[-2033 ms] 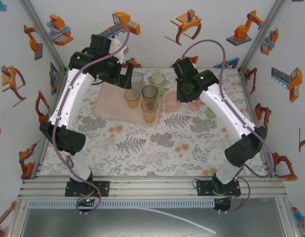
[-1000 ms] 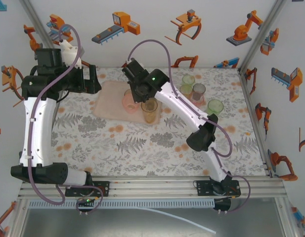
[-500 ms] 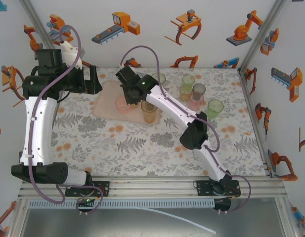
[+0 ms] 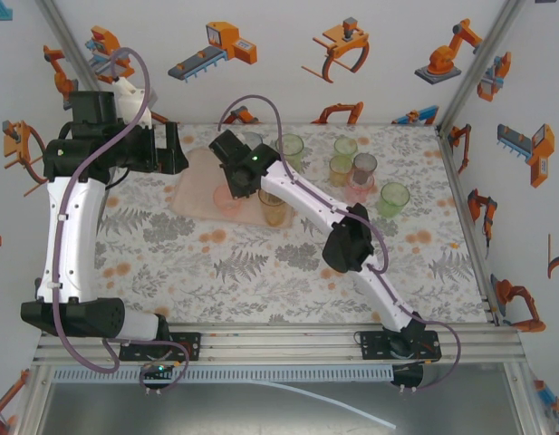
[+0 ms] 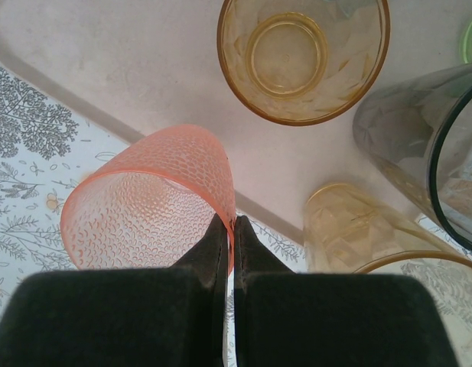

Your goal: Place the glasses into the tray

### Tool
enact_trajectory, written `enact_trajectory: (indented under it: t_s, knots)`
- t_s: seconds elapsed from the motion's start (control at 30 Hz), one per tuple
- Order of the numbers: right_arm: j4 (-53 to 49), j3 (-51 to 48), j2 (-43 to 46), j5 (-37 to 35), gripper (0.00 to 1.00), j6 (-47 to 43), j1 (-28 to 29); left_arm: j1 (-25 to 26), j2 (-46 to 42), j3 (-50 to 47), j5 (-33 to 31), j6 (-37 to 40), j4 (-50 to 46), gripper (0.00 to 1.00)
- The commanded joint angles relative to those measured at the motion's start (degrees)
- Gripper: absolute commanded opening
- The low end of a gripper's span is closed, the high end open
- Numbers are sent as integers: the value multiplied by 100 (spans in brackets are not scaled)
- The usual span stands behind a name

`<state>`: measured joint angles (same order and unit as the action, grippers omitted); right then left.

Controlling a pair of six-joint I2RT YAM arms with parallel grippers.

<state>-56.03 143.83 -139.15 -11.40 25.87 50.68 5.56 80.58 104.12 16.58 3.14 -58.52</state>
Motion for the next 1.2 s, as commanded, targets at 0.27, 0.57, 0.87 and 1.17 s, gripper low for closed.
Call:
enact_trajectory:
  t_s: [0.27, 0.57, 0.87, 1.17]
  knots:
    - [3, -74, -191, 74, 0, 102, -215, -29, -96, -57, 188, -81, 95, 97]
    - [-72, -99, -294, 199, 0, 156, -245, -29, -131, -24, 236, -111, 81, 97]
    - [-137, -98, -367, 304, 0, 241, -266, -38, -131, -23, 250, -120, 78, 97]
    - [-166, -34, -358, 314, 5, 229, -264, -64, -155, -49, 249, -120, 111, 97]
